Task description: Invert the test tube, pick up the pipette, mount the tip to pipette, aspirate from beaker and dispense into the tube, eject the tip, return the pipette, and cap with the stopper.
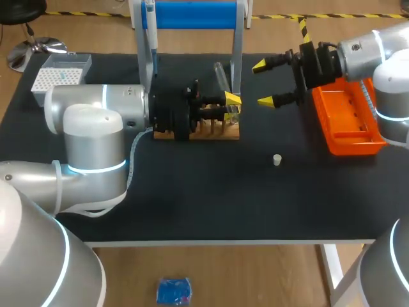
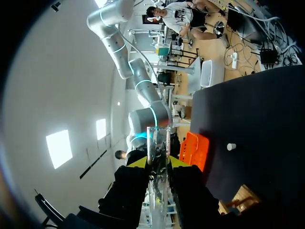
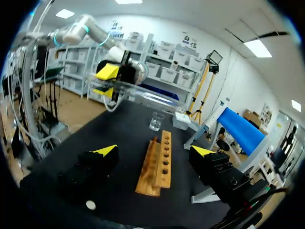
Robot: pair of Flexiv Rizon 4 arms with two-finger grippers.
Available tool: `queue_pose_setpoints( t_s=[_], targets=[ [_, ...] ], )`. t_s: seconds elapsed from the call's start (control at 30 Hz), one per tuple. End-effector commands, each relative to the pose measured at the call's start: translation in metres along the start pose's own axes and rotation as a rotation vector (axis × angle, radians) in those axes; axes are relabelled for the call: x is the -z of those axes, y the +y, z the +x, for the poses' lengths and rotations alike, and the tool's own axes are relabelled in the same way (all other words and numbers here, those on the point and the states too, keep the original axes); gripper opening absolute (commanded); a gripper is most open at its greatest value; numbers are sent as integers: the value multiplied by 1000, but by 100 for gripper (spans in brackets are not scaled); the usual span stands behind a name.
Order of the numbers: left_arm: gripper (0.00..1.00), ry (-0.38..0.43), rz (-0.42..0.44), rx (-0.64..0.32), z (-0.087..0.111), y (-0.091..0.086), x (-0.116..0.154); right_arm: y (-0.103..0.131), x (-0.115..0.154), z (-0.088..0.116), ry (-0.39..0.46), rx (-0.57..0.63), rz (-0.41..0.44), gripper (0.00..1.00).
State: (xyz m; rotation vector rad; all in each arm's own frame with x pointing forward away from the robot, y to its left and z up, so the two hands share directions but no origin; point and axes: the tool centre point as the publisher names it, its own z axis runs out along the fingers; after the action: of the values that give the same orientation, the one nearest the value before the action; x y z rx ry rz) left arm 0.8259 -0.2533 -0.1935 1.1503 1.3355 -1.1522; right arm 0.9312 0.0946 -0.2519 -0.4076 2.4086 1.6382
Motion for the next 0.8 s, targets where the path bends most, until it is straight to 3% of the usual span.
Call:
queue_pose_setpoints(
  t_s=[0.03, 0.27, 0.63, 0.8],
  targets=[
    [0, -3, -4, -2, 1, 0, -2, -4, 6, 3, 44, 22, 60, 100],
    [0, -3, -4, -2, 1, 0, -2, -15, 6, 8, 91, -160, 99, 100],
    [0, -3, -4, -2, 1, 0, -2, -25, 1, 5, 36, -170, 160, 100],
    [0, -3, -4, -2, 1, 0, -2, -30, -3, 2, -2, -198, 144, 100]
  ],
)
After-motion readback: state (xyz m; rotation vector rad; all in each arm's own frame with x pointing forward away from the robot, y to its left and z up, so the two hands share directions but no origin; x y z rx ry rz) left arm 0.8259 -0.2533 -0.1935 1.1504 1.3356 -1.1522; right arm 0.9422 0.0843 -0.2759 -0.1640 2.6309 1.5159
